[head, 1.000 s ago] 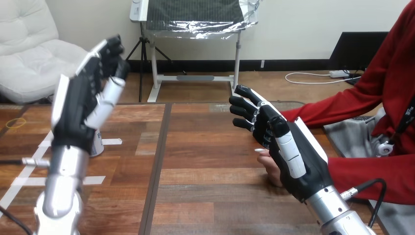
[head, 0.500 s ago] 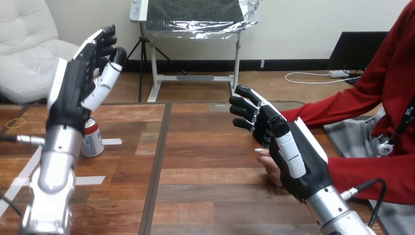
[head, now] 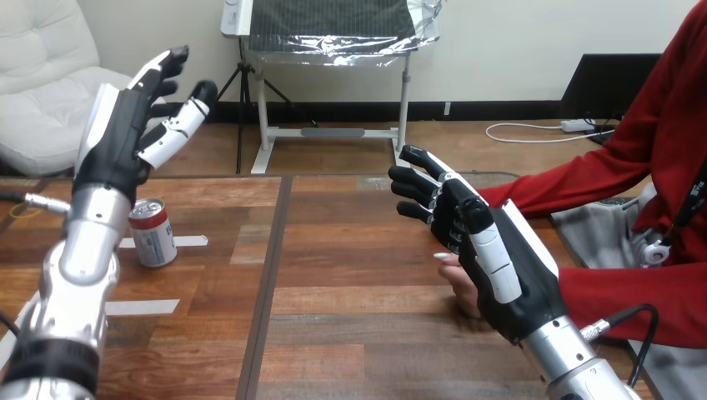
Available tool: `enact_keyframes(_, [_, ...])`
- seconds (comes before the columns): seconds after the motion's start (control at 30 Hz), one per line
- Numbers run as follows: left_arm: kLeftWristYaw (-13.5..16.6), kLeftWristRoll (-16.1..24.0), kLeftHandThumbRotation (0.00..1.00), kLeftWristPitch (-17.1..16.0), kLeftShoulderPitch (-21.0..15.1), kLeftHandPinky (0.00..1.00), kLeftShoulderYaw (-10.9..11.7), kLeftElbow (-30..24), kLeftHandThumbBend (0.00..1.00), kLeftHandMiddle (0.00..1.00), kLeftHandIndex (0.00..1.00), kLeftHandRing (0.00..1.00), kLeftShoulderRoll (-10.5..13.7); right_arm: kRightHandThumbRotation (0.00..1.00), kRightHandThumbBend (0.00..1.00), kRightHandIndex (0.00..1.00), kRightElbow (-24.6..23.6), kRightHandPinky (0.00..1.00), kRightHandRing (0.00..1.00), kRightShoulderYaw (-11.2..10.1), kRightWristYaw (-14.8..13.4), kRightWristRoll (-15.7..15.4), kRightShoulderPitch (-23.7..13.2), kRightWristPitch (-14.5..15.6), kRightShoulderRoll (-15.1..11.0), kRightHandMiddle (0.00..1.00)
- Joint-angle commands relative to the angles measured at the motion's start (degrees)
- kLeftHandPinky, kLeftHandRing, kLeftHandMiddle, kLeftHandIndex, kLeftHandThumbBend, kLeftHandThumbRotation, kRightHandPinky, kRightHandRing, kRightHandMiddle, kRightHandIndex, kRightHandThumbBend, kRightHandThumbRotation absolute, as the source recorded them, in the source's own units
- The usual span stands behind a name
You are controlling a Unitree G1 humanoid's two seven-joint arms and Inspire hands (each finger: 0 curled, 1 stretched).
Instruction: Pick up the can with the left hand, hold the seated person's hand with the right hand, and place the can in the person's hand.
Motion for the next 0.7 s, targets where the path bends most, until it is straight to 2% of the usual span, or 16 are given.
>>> enact_keyframes(0.0, [1.66, 2.81, 0.66, 2.59, -8.96, 0.84, -2.52, 5.89, 0.49, 0.92, 0.91, 0.9, 2.99, 1.0, 0.76, 0.93, -1.53, 0.88, 0.9, -1.01, -0.26, 1.22, -3.28, -0.17, -0.51, 0.89])
enact_keyframes(0.07, [2.5, 4.62, 0.65, 4.28, -10.99, 0.84, -3.77, 8.66, 0.53, 0.92, 0.91, 0.91, 3.67, 1.0, 0.77, 0.92, -1.63, 0.88, 0.89, -1.07, -0.22, 1.28, -3.25, -0.16, -0.55, 0.88])
enact_keyframes(0.17, [3.64, 7.11, 0.65, 6.92, -13.88, 0.83, -5.69, 12.54, 0.54, 0.92, 0.92, 0.91, 4.54, 1.0, 0.77, 0.92, -1.44, 0.88, 0.89, -1.17, 0.28, 1.64, -3.27, -0.45, -0.65, 0.88])
enact_keyframes(0.43, [5.57, 10.41, 0.62, 10.96, -17.62, 0.79, -8.5, 17.52, 0.57, 0.92, 0.92, 0.9, 5.2, 1.0, 0.76, 0.92, -1.55, 0.88, 0.89, -1.22, 0.29, 1.59, -3.07, -0.46, -0.59, 0.88])
enact_keyframes(0.67, [6.66, 12.62, 0.6, 13.19, -19.86, 0.82, -10.79, 20.95, 0.56, 0.92, 0.92, 0.91, 5.6, 1.0, 0.75, 0.92, -1.7, 0.88, 0.89, -1.18, 0.6, 1.9, -2.93, -0.33, -0.65, 0.87])
